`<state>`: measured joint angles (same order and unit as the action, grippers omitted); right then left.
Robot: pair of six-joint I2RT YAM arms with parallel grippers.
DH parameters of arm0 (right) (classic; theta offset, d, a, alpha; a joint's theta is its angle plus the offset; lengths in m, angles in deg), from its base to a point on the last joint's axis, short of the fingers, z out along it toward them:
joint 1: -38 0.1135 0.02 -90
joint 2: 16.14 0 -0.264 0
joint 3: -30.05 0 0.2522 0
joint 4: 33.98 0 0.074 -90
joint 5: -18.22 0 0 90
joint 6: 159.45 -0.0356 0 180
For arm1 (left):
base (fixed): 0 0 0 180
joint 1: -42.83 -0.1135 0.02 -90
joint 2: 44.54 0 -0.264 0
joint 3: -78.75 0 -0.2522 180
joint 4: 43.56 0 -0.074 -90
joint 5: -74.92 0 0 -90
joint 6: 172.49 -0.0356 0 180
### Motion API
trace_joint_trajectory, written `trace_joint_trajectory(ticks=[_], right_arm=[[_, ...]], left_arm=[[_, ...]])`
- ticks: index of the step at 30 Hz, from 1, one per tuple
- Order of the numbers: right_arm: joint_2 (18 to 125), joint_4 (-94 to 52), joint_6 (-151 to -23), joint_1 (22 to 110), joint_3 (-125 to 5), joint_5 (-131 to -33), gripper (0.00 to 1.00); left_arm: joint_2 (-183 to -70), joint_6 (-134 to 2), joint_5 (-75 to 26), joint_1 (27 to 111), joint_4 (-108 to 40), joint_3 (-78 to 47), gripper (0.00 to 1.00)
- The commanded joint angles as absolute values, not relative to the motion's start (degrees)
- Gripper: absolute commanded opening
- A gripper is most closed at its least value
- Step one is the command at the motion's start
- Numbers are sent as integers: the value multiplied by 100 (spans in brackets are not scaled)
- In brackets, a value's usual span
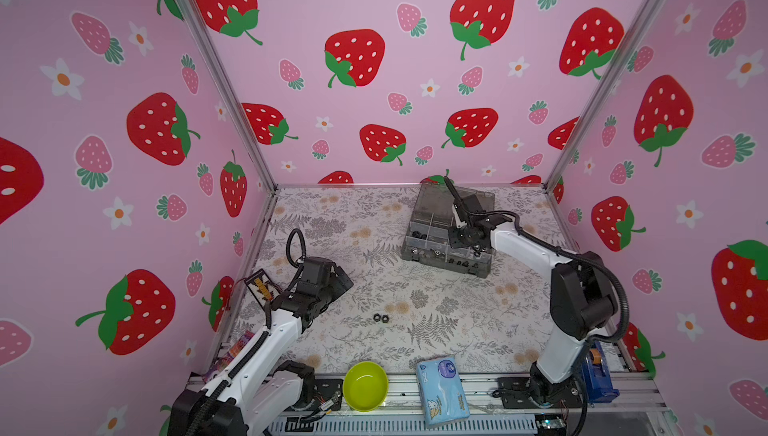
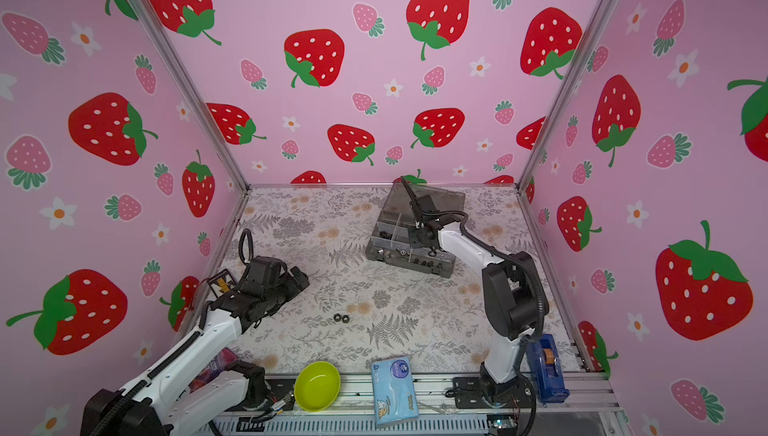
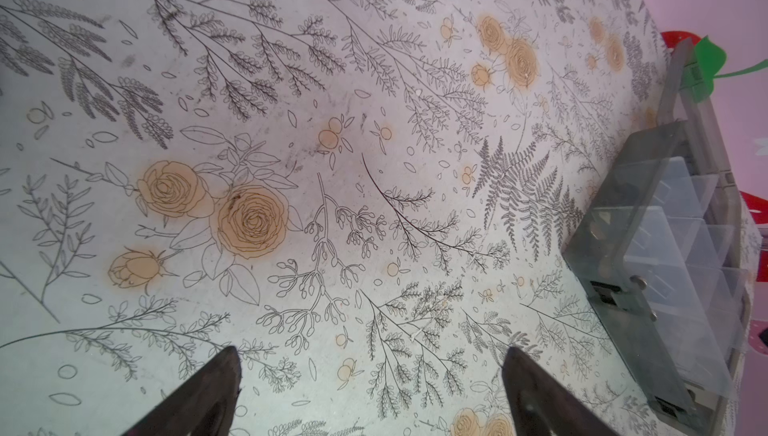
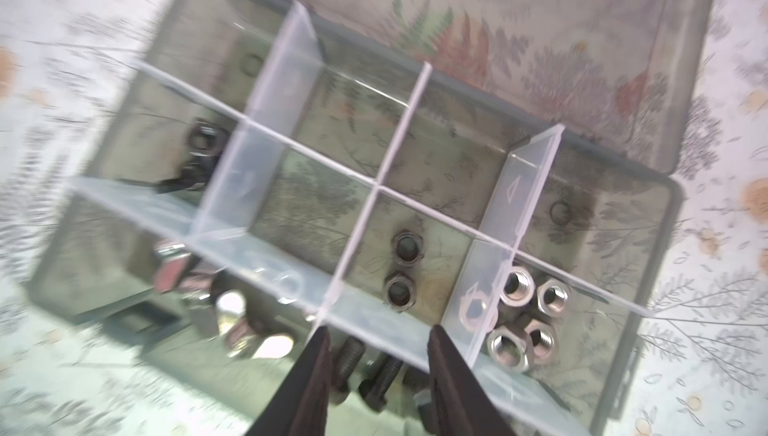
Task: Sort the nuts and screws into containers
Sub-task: 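Open the right gripper to release the nut beside the other black nut, then move the right gripper back to the table and close on a black hex nut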
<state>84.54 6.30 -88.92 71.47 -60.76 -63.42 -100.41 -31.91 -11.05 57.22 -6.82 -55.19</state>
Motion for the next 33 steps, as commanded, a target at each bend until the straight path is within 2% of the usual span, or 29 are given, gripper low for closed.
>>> trace_joint_trajectory(ticks=[1, 8, 15, 24, 33], right_arm=[[8009, 810, -8955, 7604, -5859, -6140, 42], [7729, 1030, -9336, 8927, -5486, -6068, 42], [8111, 1334, -9476, 10024, -5559, -6233, 43], [8891, 1409, -9328, 10785, -6000, -6624, 44], [9531, 1347, -9161, 11092, -6414, -6803, 45]], left_arm=[[-9949, -3139, -940, 5689, -559, -5567, 99], [-9887, -3006, -822, 5541, -435, -5644, 99], [-9783, -2950, -882, 5256, -353, -5748, 99], [-9475, -2879, -963, 4989, -335, -5953, 99], [-9446, -2888, -1042, 4897, -336, -5989, 99]])
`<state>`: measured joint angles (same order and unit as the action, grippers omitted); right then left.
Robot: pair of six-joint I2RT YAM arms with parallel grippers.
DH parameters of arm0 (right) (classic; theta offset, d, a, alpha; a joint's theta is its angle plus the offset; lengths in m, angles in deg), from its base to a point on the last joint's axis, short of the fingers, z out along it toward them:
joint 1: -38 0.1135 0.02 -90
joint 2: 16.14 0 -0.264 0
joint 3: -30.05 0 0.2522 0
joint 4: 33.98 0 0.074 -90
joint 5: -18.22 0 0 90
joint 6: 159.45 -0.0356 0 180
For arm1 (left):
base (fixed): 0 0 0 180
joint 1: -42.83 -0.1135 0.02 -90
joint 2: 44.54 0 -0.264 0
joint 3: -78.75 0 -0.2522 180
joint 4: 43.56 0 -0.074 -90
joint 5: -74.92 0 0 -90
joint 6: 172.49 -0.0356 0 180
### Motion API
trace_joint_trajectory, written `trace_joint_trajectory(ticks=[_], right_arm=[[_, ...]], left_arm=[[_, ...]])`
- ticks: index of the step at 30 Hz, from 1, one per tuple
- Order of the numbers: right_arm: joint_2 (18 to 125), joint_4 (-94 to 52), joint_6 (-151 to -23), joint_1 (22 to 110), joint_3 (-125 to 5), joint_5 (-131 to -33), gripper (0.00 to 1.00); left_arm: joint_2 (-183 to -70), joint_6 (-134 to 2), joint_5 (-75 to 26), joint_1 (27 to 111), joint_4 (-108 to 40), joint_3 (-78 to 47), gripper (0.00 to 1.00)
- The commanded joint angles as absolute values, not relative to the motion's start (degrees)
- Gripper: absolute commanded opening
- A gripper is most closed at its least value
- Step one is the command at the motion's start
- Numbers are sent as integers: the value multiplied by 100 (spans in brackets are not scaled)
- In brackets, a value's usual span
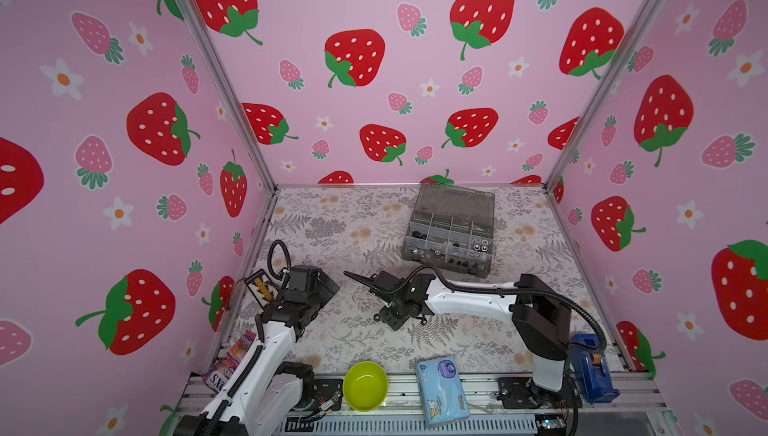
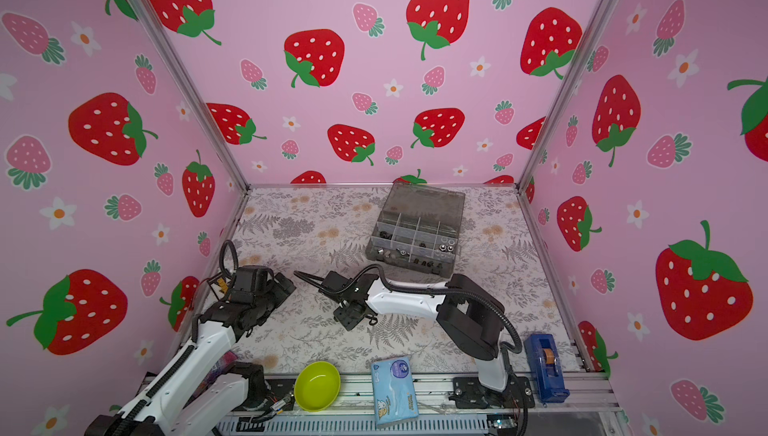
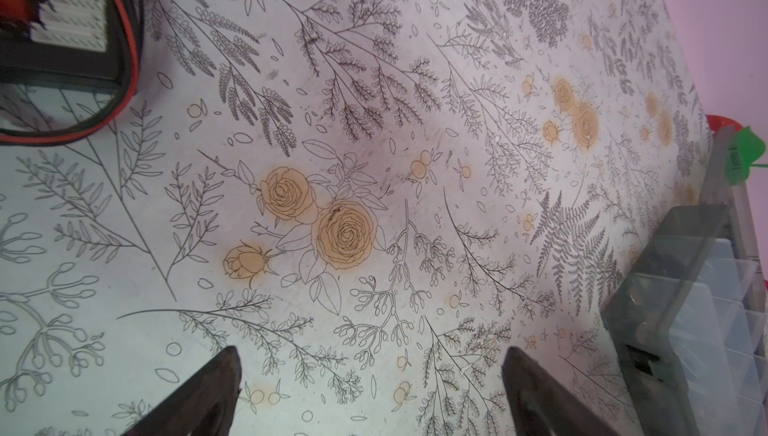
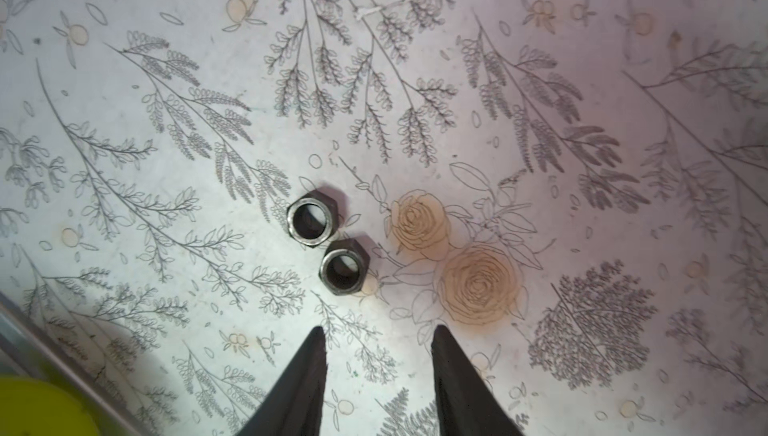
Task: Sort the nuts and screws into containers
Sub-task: 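Move the right gripper back to the table and close on a black hex nut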
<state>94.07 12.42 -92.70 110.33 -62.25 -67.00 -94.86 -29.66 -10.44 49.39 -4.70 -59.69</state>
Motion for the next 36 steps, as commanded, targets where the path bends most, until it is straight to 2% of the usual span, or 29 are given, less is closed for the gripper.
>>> trace_joint_trajectory(ticks=[1, 18, 24, 36], right_arm=[[9573, 1331, -9149, 11108, -6443, -6838, 45], [10176, 1449, -9043, 11147, -6788, -6756, 44], [10291, 1537, -9111, 11138, -6781, -6535, 39], [10368, 1481, -9152, 11042, -6685, -6422, 38]], left_arm=[[-9446, -2879, -1049, 4894, -335, -5997, 99], [-9367, -2875, -1119, 4845, -361, -6068, 99], [-9367, -2871, -1146, 4827, -383, -6102, 99], [-9305, -2862, -1192, 4813, -422, -6147, 99]])
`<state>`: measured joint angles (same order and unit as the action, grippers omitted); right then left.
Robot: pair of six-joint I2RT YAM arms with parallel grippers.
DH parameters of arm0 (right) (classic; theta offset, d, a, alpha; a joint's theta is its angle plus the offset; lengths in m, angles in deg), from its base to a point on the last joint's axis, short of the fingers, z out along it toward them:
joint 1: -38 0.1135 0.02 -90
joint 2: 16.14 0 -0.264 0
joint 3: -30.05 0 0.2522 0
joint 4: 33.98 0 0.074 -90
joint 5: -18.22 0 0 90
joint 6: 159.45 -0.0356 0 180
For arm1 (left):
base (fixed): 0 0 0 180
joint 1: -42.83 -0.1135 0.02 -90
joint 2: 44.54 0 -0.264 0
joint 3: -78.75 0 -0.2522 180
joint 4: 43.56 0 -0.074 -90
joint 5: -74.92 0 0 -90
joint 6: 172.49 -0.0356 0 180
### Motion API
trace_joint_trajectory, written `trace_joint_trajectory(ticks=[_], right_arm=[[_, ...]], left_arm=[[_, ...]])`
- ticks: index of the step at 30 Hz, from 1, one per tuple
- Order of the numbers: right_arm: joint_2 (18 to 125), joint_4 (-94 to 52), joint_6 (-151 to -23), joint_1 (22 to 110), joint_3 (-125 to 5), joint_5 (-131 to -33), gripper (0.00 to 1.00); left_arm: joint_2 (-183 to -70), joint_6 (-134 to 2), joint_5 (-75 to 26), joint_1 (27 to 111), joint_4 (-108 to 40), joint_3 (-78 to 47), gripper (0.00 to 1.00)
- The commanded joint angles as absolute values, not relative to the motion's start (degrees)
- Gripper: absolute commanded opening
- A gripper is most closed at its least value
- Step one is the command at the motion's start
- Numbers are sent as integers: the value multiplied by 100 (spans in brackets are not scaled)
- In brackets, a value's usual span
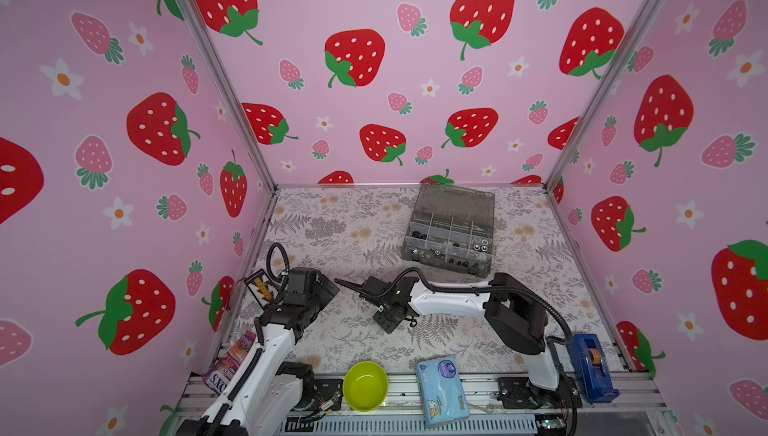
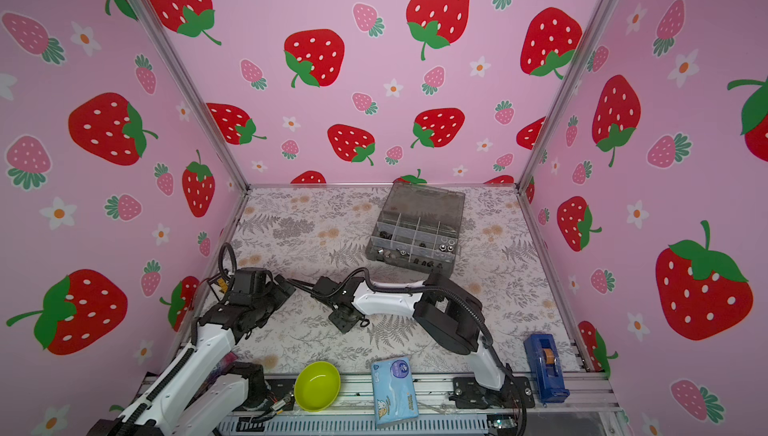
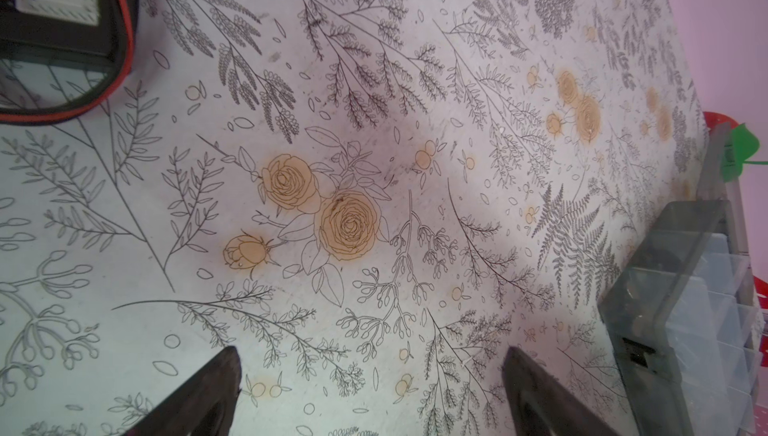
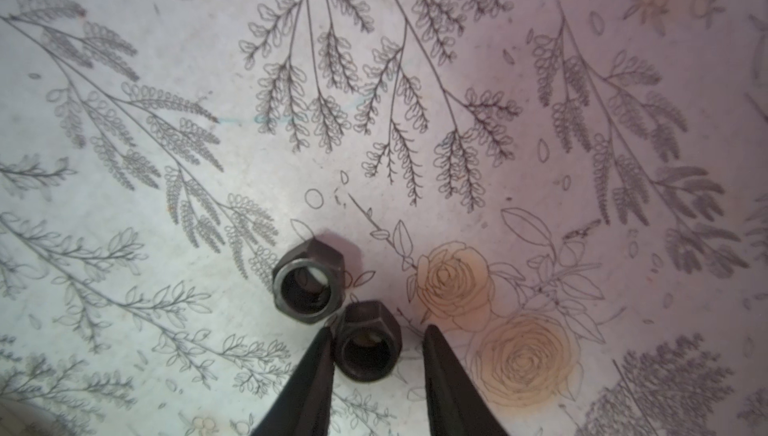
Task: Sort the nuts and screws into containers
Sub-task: 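Move the right gripper back to the table and close on a black hex nut, then lift the black hex nut with the right gripper and carry it over the box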
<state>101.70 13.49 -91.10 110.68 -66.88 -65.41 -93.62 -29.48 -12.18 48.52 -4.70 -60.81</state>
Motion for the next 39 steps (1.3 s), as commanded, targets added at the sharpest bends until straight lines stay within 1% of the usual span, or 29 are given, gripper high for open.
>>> trace_joint_trajectory(ticks=[1, 6, 16, 27, 31, 34, 39], right_arm=[[10386, 1476, -9151, 11042, -6685, -6431, 37], [10445, 1412, -9151, 11029, -6676, -6490, 35], [10489, 1359, -9129, 10984, -6652, -6580, 34], [10455, 1351, -9161, 10963, -6631, -6580, 21], [10335, 1353, -9202, 10928, -6633, -6528, 15], [10190, 1361, -9296, 10854, -6590, -6369, 8], [9709, 1297, -9469, 10597, -6386, -6168, 7]], left_arm=[[-9305, -2849, -1192, 4814, -427, -6156, 99], [-9305, -2857, -1209, 4810, -425, -6156, 99], [-9296, -2852, -1218, 4806, -433, -6164, 99], [-9323, -2868, -1240, 4801, -465, -6156, 99], [-9362, -2869, -1262, 4797, -493, -6131, 99], [-9406, -2900, -1262, 4797, -475, -6086, 99], [-9446, -2921, -1275, 4788, -497, -6059, 99]])
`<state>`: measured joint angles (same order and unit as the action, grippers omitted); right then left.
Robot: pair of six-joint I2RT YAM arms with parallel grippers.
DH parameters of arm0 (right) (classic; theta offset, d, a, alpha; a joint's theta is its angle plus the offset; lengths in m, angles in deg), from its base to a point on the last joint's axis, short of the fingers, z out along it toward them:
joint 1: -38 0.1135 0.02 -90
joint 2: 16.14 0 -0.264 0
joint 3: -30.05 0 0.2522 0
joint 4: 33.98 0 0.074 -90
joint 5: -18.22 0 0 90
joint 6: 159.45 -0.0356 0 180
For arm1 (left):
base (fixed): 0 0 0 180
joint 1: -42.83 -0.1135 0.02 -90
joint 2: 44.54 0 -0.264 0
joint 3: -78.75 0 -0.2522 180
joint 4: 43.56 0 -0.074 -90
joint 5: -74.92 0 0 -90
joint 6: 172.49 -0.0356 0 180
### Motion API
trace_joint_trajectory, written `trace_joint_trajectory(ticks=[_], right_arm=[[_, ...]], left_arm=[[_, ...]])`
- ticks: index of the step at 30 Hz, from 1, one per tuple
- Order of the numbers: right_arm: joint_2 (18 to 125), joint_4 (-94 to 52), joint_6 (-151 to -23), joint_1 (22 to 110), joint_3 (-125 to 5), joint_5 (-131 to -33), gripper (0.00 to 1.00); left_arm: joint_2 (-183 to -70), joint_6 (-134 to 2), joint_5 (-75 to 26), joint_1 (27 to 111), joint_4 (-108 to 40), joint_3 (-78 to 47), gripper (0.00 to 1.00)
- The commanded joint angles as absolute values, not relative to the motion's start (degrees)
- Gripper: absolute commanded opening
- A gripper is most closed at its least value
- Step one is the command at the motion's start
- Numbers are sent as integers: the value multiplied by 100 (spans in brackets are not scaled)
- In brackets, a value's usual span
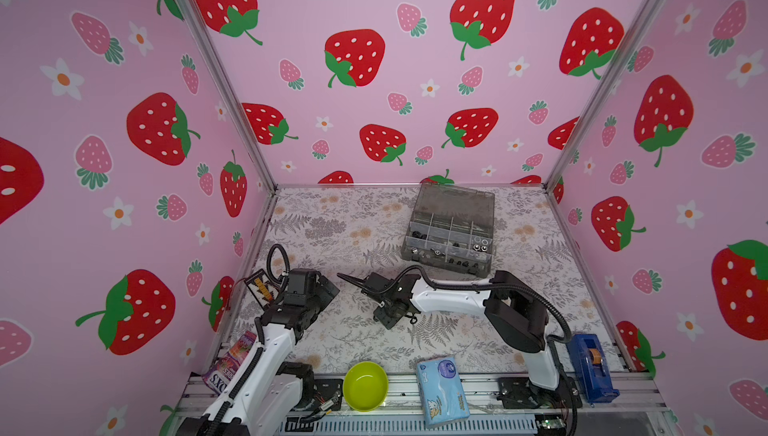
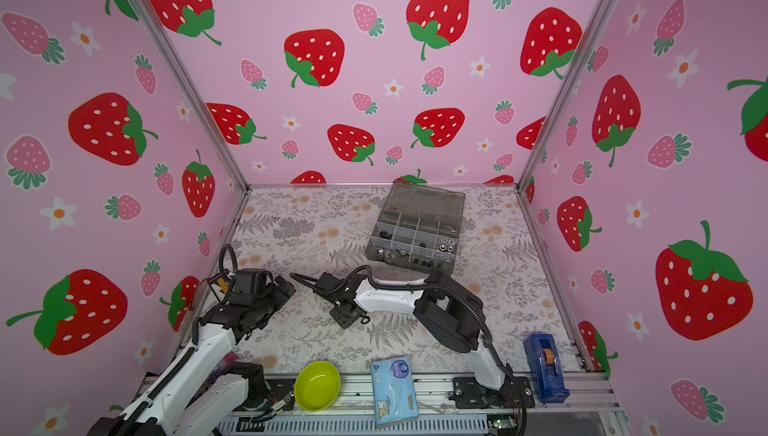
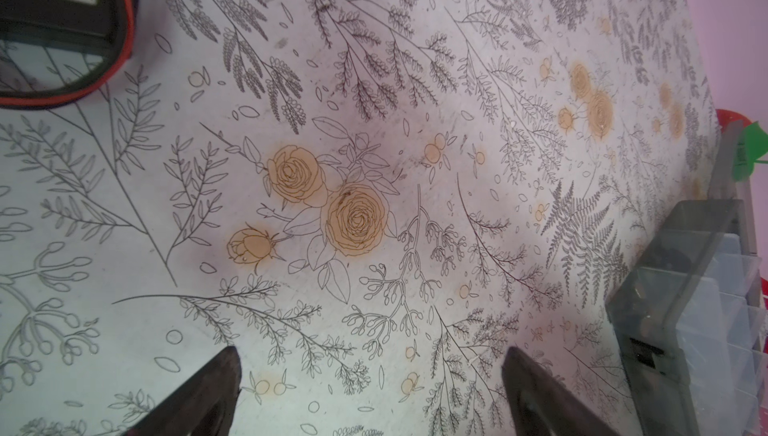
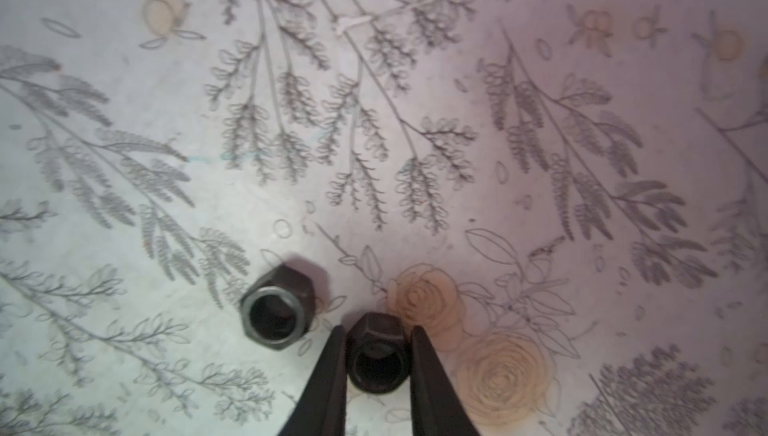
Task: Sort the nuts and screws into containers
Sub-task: 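Lift the black hex nut with the right gripper and carry it over the box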
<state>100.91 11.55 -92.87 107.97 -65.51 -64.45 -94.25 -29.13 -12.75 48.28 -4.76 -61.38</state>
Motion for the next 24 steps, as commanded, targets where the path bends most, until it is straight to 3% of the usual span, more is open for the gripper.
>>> trace_joint_trajectory(ticks=[1, 14, 24], right_arm=[[9570, 1254, -9501, 10525, -6317, -6159, 6], [8021, 793, -9479, 8681, -5762, -5922, 2], [8294, 624, -9251, 7326, -6057, -5893, 3]], left_arm=[[-9459, -2928, -1287, 4787, -511, -6059, 99], [-9481, -2982, -1402, 4791, -589, -6059, 99], [-9490, -3042, -1472, 4804, -607, -6050, 99]])
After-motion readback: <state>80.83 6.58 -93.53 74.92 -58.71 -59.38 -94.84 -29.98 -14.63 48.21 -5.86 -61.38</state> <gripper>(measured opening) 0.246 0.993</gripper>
